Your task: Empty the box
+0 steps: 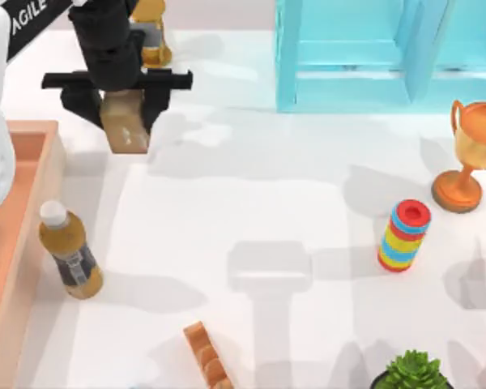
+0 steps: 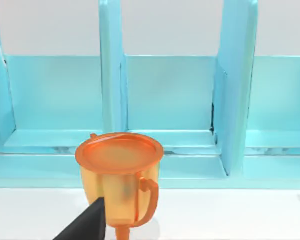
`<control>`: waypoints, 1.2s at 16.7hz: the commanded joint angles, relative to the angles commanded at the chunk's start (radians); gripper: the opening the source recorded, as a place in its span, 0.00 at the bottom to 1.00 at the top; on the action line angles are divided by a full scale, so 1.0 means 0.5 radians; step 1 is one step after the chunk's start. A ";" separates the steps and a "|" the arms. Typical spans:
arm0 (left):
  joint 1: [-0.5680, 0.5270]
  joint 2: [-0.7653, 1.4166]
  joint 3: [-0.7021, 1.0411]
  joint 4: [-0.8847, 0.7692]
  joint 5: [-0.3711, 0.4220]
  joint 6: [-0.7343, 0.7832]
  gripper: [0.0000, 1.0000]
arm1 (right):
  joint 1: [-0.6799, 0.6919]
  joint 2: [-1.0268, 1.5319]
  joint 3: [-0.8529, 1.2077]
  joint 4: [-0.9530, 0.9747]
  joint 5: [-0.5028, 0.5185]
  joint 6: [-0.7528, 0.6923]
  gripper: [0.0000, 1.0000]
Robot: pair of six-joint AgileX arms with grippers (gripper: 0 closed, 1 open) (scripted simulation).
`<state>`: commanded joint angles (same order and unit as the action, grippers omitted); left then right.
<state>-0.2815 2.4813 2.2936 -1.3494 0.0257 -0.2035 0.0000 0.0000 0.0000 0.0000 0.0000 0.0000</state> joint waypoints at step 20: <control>0.054 0.004 -0.305 0.245 -0.041 -0.040 0.60 | 0.000 0.000 0.000 0.000 0.000 0.000 1.00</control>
<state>-0.2547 2.4831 2.1409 -1.2267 0.0054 -0.2235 0.0000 0.0000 0.0000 0.0000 0.0000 0.0000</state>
